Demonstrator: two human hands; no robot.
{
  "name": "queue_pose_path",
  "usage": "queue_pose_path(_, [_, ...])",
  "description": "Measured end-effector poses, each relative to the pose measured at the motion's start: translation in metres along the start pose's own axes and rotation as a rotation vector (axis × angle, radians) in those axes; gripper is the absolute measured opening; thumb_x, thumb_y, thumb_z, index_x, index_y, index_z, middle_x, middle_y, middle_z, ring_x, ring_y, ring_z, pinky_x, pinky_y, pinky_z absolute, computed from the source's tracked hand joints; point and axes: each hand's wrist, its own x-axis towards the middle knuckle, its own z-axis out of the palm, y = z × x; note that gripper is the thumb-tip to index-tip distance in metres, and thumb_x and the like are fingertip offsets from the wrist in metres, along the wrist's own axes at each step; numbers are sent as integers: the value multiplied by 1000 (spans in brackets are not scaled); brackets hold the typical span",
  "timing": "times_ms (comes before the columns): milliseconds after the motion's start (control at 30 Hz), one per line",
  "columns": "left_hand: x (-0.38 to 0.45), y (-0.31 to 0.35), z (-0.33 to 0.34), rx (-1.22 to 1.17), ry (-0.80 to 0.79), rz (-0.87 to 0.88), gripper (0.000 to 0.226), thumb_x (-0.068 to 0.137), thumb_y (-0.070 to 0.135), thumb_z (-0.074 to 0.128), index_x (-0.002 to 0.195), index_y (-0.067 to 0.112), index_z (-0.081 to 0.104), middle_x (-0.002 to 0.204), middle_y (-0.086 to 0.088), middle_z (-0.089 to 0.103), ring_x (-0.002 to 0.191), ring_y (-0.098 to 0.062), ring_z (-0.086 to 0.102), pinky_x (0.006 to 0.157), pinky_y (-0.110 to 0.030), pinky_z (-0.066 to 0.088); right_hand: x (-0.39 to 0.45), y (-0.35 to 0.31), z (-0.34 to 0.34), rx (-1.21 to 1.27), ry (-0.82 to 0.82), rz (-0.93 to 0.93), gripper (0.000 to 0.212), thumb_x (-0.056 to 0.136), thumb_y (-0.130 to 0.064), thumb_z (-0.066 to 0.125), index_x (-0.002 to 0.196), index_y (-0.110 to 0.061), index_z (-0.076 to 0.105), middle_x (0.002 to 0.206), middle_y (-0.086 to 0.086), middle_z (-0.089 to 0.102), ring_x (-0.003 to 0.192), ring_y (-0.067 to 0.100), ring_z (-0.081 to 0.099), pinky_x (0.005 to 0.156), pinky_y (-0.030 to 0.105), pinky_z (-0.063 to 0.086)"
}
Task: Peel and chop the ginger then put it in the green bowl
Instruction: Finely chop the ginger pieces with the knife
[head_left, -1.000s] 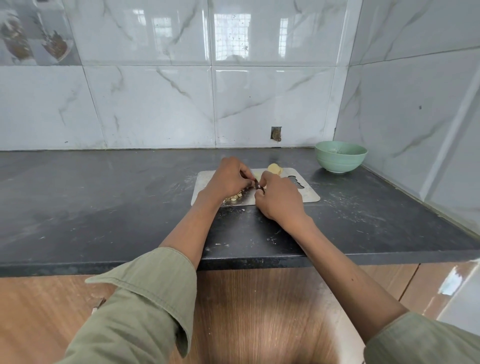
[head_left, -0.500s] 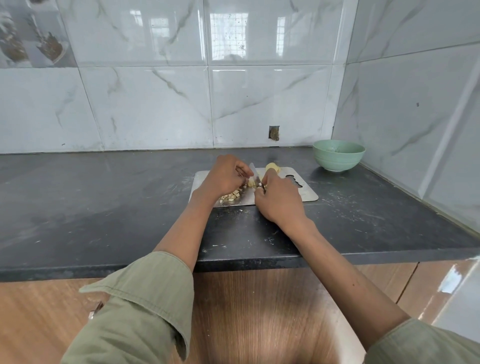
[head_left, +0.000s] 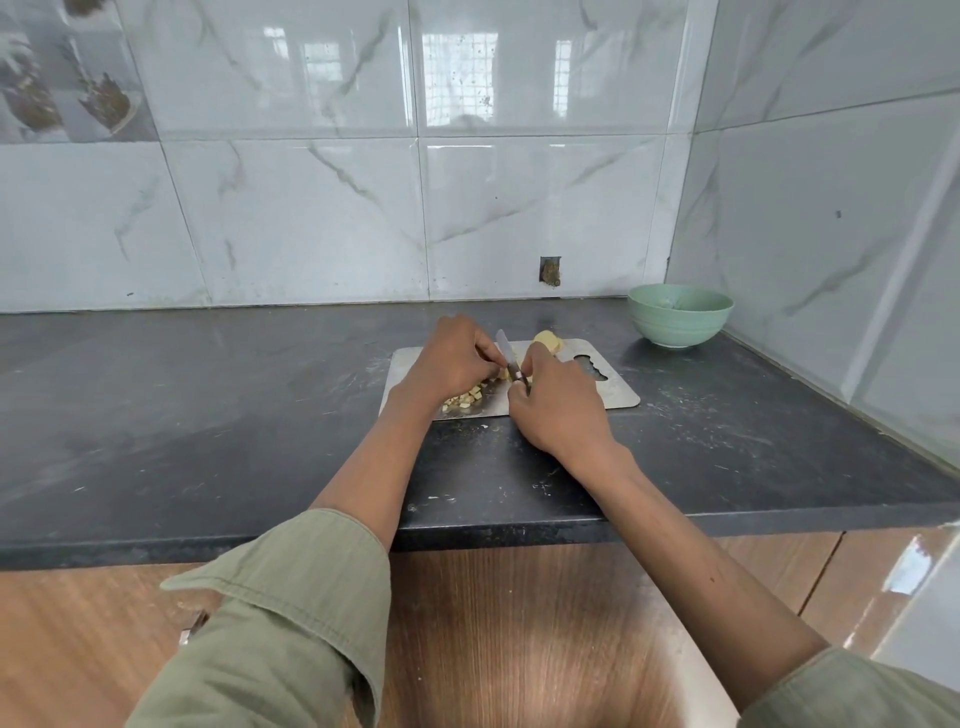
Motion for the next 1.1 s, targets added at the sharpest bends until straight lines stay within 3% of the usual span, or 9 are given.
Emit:
queue_pose_path(100, [-1, 1, 0, 0, 0, -7, 17, 74, 2, 87, 82, 18, 84, 70, 14, 74, 58, 2, 66, 66, -24, 59, 0, 0, 1, 5, -12, -2, 11, 93, -22, 52, 101, -16, 53, 86, 8, 61, 85, 32, 56, 64, 37, 39])
queue_pose_path(300, [-3, 0, 0, -18, -8, -19, 15, 74, 2, 88, 80, 15, 84, 68, 3, 76, 65, -10, 72, 69, -30, 62, 7, 2, 0, 39, -72, 34, 7, 91, -24, 56, 96, -19, 55, 89, 9, 61, 86, 33, 55, 65, 35, 34])
queue_pose_path(433, [-4, 2, 0, -21, -2, -17, 13, 75, 0, 87, 80, 11, 84, 65, 9, 72, 54, 4, 63, 59, -17, 55, 7, -4, -1, -17, -82, 32, 9, 88, -18, 55, 97, -19, 57, 90, 8, 60, 91, 33, 56, 67, 34, 36])
queue_pose_path(567, [-5, 5, -1, -27, 3, -26, 10, 76, 0, 86, 82, 8, 83, 61, 11, 68, 52, 8, 62, 55, -7, 47, 8, -7, -2, -26, -93, 42, 12, 87, -17, 57, 99, -18, 59, 93, 8, 61, 97, 35, 56, 70, 34, 37])
queue_pose_path(833, [-4, 3, 0, -25, 10, -20, 14, 76, 2, 86, 80, 15, 84, 67, 6, 74, 62, -1, 69, 62, -16, 55, 1, -4, 5, -72, -25, 27, 22, 94, -27, 54, 111, -13, 54, 104, 14, 62, 102, 36, 54, 73, 39, 42])
queue_pose_path(967, [0, 0, -1, -59, -22, -60, 19, 75, -2, 82, 85, 15, 83, 73, -2, 77, 72, -17, 76, 70, -27, 63, 1, 0, 4, -37, -1, 20, 20, 95, -28, 53, 110, -14, 50, 99, 14, 62, 95, 36, 56, 68, 38, 38])
queue_pose_path(1100, [1, 0, -2, -54, -21, -44, 23, 73, -4, 82, 86, 15, 83, 74, -1, 78, 71, -15, 76, 70, -25, 62, 0, 1, 2, -19, 9, 20, 19, 96, -26, 53, 109, -14, 50, 94, 13, 63, 89, 34, 57, 66, 38, 38])
